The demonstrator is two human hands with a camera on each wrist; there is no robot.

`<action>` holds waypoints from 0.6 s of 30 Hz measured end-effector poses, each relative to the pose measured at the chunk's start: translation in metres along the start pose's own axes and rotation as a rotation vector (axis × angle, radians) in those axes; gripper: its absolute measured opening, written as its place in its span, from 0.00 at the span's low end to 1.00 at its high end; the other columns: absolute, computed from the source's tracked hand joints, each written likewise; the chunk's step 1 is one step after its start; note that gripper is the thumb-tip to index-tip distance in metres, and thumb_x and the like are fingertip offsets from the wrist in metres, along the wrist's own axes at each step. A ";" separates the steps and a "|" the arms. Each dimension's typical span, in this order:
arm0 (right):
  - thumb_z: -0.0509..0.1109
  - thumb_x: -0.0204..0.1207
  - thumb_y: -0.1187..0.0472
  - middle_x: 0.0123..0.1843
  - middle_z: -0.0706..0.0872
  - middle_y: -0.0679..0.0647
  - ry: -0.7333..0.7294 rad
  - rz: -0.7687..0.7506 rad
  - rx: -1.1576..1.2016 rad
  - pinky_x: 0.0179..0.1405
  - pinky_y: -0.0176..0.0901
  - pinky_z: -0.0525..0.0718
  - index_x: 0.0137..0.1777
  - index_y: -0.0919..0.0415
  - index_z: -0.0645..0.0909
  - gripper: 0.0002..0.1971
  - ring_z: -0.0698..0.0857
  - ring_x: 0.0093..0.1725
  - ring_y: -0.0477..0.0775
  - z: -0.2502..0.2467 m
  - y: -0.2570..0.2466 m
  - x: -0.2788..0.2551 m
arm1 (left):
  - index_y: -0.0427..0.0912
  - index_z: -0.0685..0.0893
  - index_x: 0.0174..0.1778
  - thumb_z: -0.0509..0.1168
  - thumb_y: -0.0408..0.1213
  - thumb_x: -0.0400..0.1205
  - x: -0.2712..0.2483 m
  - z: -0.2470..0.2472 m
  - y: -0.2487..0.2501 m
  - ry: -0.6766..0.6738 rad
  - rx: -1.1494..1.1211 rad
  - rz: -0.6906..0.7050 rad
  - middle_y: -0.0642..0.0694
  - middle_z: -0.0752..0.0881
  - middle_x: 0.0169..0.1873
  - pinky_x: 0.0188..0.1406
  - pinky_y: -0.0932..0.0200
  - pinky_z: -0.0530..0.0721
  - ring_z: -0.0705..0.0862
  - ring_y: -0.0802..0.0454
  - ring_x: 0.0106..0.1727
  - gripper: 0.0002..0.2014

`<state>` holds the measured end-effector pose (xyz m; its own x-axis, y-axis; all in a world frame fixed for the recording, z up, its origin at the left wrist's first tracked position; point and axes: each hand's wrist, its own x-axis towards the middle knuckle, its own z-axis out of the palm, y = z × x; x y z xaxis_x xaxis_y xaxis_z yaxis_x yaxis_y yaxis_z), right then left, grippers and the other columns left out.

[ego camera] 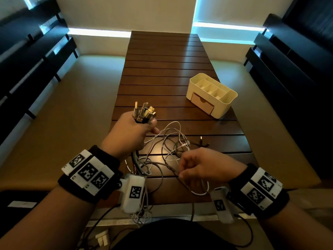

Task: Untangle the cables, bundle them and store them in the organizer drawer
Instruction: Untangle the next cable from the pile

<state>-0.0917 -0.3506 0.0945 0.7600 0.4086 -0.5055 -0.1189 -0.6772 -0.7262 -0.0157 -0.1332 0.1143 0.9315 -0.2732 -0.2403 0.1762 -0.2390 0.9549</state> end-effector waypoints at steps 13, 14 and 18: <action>0.72 0.78 0.45 0.47 0.88 0.43 -0.070 0.150 -0.179 0.45 0.37 0.81 0.52 0.47 0.84 0.09 0.85 0.46 0.39 0.008 0.021 0.017 | 0.36 0.81 0.57 0.63 0.38 0.86 -0.001 0.011 0.003 -0.066 -0.243 0.060 0.46 0.84 0.29 0.17 0.63 0.70 0.68 0.58 0.18 0.10; 0.71 0.78 0.44 0.46 0.89 0.45 -0.128 0.197 -0.186 0.46 0.40 0.83 0.50 0.47 0.84 0.09 0.86 0.45 0.41 0.010 0.023 0.017 | 0.36 0.81 0.57 0.63 0.38 0.86 -0.001 0.010 0.003 -0.064 -0.254 0.060 0.46 0.83 0.29 0.17 0.64 0.70 0.68 0.58 0.18 0.09; 0.69 0.77 0.39 0.45 0.87 0.47 -0.018 0.206 -0.287 0.46 0.42 0.86 0.46 0.47 0.81 0.13 0.87 0.47 0.47 0.008 0.023 0.021 | 0.36 0.80 0.57 0.63 0.38 0.86 -0.004 0.007 0.003 -0.058 -0.285 0.065 0.46 0.83 0.28 0.17 0.64 0.69 0.67 0.57 0.18 0.09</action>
<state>-0.0837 -0.3525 0.0634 0.7270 0.2540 -0.6379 -0.0824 -0.8900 -0.4484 -0.0208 -0.1391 0.1167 0.9255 -0.3340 -0.1786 0.2064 0.0496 0.9772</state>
